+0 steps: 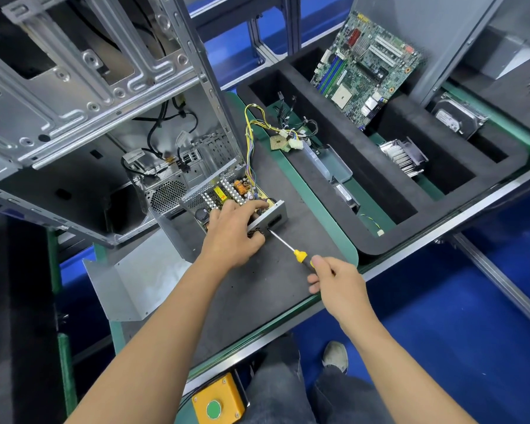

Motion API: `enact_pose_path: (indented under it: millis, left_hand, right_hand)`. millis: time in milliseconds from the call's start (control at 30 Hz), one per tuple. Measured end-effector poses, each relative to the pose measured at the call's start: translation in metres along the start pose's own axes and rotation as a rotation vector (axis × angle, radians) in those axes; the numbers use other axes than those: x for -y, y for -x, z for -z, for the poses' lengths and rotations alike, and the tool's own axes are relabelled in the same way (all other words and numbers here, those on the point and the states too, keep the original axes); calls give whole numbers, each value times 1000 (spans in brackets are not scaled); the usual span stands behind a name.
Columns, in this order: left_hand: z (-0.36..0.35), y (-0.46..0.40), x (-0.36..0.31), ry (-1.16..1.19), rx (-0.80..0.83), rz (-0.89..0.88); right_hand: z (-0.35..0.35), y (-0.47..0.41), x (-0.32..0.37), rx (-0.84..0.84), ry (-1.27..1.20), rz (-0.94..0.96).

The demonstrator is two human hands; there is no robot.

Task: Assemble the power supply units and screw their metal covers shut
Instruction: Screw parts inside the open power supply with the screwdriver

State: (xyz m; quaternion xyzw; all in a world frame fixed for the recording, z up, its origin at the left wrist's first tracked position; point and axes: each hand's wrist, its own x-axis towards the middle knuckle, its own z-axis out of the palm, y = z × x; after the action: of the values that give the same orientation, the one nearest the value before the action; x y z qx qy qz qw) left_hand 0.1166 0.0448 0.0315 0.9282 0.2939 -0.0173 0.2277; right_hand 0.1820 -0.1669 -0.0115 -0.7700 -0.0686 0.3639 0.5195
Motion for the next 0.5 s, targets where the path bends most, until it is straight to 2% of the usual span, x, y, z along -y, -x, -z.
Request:
enact_pose_path:
  millis: [133,200,367,500]
  left_hand:
    - [0,0,-1,-4,-18,-16]
    - [0,1,-1,1,-36,-28]
    - [1,1,-2,-6,-49,-54]
    - [1,2,-2,-2,-48,-59]
  right_hand:
    - [-2,-1,0,47,121,49]
    - [-1,0,-1,21,124,42]
    - [-1,3,1,104,132,4]
    - [-6,3,1,68,197,64]
